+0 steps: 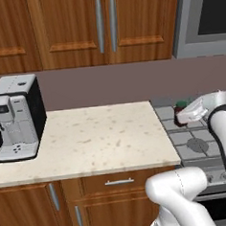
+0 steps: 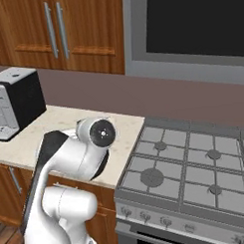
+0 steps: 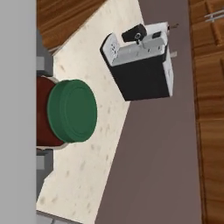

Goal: Collect the paprika, ketchup, and shaker from the cabinet and place them next to the stove.

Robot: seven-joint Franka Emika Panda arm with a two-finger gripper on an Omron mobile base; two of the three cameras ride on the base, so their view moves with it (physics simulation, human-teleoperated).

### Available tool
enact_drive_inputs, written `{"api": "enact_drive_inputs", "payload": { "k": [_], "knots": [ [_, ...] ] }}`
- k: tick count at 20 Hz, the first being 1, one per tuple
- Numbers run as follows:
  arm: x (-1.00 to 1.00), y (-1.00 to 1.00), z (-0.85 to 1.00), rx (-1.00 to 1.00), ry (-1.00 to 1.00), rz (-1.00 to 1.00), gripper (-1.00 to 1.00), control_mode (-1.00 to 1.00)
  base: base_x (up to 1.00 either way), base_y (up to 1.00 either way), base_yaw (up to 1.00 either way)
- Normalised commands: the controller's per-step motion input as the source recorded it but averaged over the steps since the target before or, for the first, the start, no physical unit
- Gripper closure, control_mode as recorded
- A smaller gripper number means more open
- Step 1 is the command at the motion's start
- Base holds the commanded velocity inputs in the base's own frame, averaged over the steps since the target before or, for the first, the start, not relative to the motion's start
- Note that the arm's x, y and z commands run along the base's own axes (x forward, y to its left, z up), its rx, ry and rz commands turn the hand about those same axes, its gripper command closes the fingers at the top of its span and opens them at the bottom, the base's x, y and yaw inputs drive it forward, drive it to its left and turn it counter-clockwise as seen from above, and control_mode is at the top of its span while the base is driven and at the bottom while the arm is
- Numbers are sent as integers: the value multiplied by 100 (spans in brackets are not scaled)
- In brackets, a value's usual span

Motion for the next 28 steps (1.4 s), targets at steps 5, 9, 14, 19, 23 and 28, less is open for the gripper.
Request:
{"api": "enact_drive_inputs", "payload": {
  "k": [5, 9, 14, 19, 23, 28],
  "knots": [
    [34, -43, -35, 0, 0, 31, 100, -100, 0, 0, 0],
    [46, -19, -21, 0, -1, 22, 100, -100, 0, 0, 0],
    [53, -2, -11, 0, 0, 11, 100, -100, 0, 0, 0],
    [56, 0, -17, 0, 0, 10, 100, -100, 0, 0, 0],
    [52, 0, -25, 0, 0, 10, 100, -100, 0, 0, 0],
    [48, 0, -21, 1, 0, 9, 100, -100, 0, 0, 0]
  ]
}}
